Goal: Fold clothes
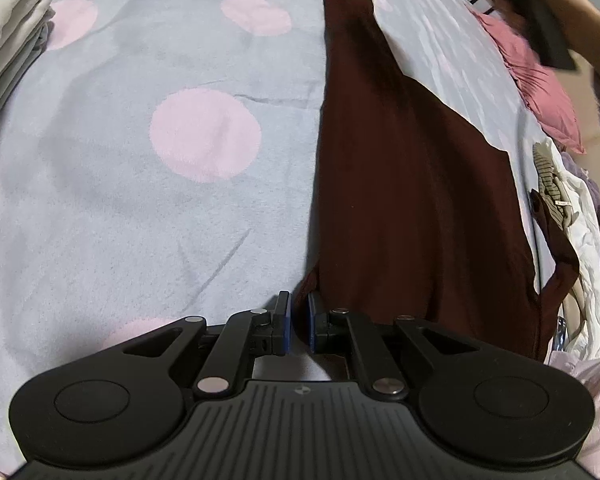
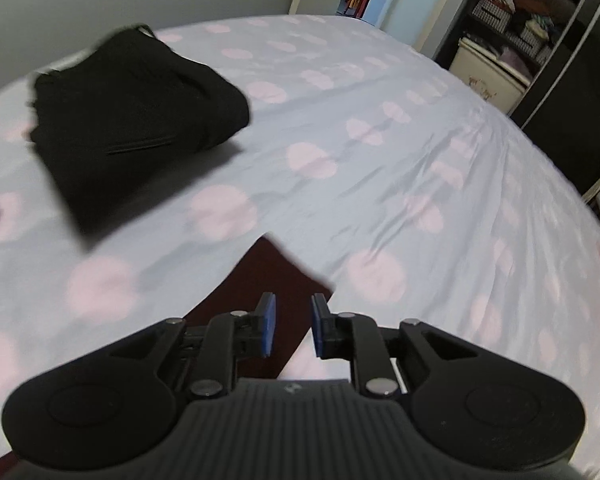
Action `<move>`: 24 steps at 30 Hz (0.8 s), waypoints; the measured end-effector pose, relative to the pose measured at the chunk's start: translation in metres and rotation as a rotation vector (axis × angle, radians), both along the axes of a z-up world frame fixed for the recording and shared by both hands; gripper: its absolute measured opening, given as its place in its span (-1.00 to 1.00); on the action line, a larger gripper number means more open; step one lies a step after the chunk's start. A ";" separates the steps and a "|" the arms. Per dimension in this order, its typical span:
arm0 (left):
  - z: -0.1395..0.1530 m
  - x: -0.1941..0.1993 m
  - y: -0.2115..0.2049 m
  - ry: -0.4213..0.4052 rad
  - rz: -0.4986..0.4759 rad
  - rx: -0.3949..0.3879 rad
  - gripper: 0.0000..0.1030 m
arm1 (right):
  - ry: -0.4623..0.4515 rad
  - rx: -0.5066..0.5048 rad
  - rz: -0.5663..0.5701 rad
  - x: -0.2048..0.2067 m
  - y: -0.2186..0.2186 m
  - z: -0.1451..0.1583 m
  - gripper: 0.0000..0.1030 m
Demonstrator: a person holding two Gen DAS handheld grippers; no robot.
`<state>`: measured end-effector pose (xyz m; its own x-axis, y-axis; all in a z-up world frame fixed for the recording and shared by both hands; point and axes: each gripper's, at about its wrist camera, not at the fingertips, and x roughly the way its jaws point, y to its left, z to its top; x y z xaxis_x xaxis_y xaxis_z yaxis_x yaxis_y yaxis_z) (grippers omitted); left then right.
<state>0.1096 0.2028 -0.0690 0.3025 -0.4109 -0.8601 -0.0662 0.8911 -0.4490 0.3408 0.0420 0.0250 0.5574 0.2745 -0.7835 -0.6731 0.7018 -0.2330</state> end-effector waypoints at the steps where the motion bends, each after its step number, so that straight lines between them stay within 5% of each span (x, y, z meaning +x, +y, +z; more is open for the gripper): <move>1: 0.000 -0.001 0.002 -0.002 0.004 0.000 -0.88 | 0.014 0.021 0.003 -0.016 -0.009 0.003 -0.60; 13: 0.036 -0.036 -0.013 -0.136 -0.012 0.083 -0.83 | 0.204 0.227 -0.033 -0.219 -0.094 -0.015 -0.60; 17: 0.051 -0.069 -0.038 -0.185 -0.117 0.108 -0.57 | 0.242 0.268 -0.055 -0.281 -0.115 -0.027 -0.60; 24: 0.044 -0.115 -0.090 -0.195 -0.300 0.190 -0.55 | 0.346 0.321 -0.096 -0.358 -0.150 -0.063 -0.59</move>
<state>-0.0055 0.1131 -0.0246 0.3577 -0.3452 -0.8677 0.2799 0.9261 -0.2530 -0.0168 -0.1076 -0.0379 0.3138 0.4926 -0.8117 -0.6013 0.7647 0.2316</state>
